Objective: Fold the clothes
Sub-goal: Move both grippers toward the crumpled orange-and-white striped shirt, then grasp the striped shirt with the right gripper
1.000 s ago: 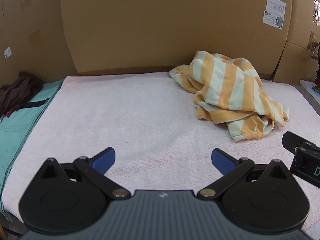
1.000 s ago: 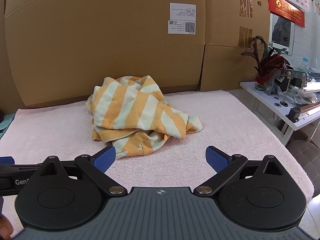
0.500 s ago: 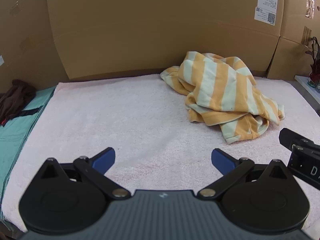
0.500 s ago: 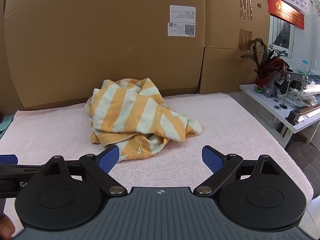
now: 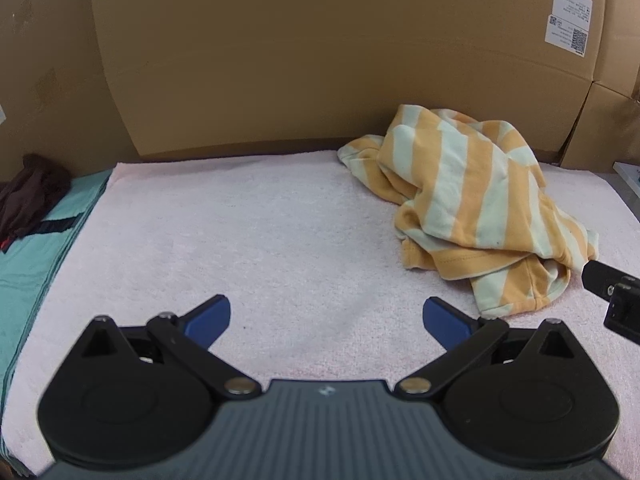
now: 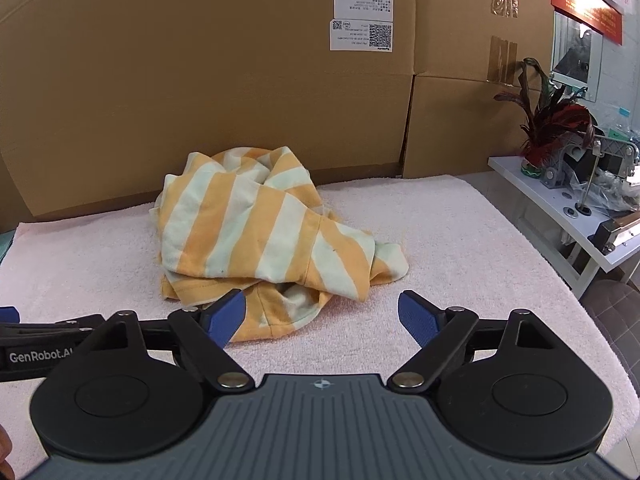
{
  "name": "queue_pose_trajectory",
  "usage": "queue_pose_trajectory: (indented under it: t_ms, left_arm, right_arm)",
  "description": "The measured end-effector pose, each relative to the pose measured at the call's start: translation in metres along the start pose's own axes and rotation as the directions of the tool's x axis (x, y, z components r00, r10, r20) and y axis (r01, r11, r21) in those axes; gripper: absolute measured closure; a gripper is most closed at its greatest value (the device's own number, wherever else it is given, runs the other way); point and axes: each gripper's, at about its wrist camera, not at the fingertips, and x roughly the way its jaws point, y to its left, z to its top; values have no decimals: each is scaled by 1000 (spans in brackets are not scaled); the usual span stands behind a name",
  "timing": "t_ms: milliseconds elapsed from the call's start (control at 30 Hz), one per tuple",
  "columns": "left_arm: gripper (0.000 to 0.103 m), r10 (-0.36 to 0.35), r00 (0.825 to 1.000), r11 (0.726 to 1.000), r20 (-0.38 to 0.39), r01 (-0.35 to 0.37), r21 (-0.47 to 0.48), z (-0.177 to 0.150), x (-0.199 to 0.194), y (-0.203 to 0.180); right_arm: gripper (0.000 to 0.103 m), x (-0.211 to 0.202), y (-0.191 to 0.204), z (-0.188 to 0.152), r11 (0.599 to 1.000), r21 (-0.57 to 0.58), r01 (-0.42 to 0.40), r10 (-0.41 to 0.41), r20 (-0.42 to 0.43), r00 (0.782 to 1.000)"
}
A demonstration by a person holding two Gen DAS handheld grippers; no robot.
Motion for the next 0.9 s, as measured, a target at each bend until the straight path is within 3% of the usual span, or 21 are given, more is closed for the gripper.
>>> queue_pose_trajectory:
  t_ms: [433,900]
  left_arm:
    - [1,-59,998,998,0,59,11,7,8,1]
    - [1,-67,998,997,12,67,23,2,-1,-8]
  right_arm:
    - [16,14,13,17,1000,-13,19,-19,-2,1000]
    - [16,5,11,17,1000,-8,24,-24,13,1000]
